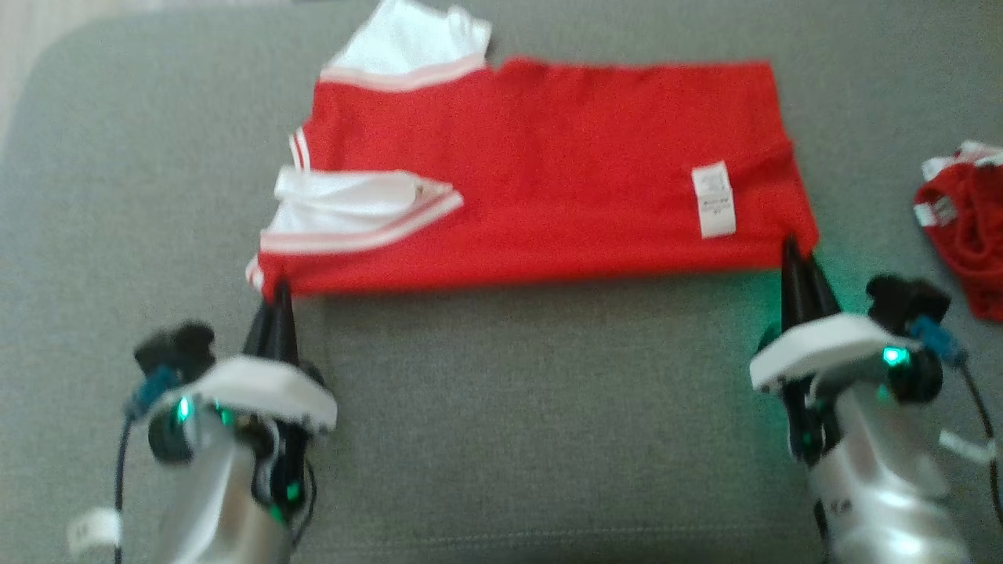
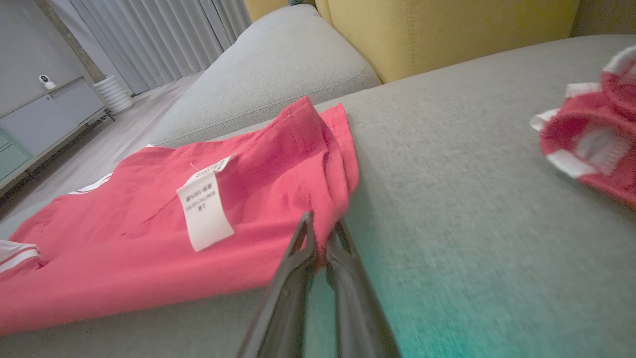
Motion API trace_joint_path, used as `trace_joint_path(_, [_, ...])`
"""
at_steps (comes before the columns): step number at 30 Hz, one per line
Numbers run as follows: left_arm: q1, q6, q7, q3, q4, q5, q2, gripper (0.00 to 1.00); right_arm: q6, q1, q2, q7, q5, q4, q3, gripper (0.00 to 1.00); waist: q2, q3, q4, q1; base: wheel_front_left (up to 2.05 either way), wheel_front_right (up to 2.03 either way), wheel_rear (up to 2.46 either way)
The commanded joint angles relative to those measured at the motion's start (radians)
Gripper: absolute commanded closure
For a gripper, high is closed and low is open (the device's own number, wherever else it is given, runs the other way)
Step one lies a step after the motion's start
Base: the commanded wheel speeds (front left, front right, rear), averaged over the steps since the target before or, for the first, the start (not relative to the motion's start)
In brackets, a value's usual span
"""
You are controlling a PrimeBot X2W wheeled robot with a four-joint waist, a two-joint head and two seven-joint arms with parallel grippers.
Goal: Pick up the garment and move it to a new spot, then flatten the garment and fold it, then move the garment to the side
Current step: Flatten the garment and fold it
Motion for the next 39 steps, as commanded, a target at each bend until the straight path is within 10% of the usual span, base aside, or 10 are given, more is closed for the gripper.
trace_joint_path(1, [0.064, 0.005, -0.006, 0.037, -0.035, 0.009, 0.022, 1.0, 0.007, 0.046, 0.003, -0.004, 0.004, -0.01, 0.008, 1.0, 0.0, -0.091, 0.001, 0.0, 0.0, 0.0, 0.0])
trace_joint_path(13, [0.273, 0.07, -0.006, -0.022, -0.112, 0.015, 0.022, 0.96, 0.007, 0.219, 0.003, -0.004, 0.019, -0.002, -0.013, 1.0, 0.0, -0.194, 0.017, 0.0, 0.0, 0.0, 0.0])
trace_joint_path(14, [0.279, 0.079, -0.006, -0.027, -0.123, 0.022, 0.022, 0.53, 0.007, 0.227, 0.003, -0.004, 0.02, -0.002, -0.023, 0.67, 0.0, -0.191, 0.019, 0.0, 0.0, 0.0, 0.0])
trace_joint_path(15, [0.28, 0.09, -0.006, -0.035, -0.135, 0.04, 0.022, 0.0, 0.007, 0.23, 0.003, -0.004, 0.017, -0.001, -0.028, 0.0, 0.0, -0.185, 0.022, 0.0, 0.0, 0.0, 0.0])
trace_joint_path(21, [0.207, 0.12, -0.006, -0.021, -0.231, 0.184, 0.022, 0.0, 0.007, 0.171, -0.002, -0.004, -0.02, -0.061, -0.071, 0.0, 0.0, -0.124, 0.039, 0.0, 0.0, 0.0, 0.0])
trace_joint_path(39, [-0.504, -0.083, 0.154, -0.16, 0.163, 0.303, 0.136, 0.0, 0.007, -0.313, -0.143, 0.212, -0.138, 0.152, 0.033, 0.0, 0.0, 0.095, 0.054, 0.0, 0.0, 0.0, 0.0])
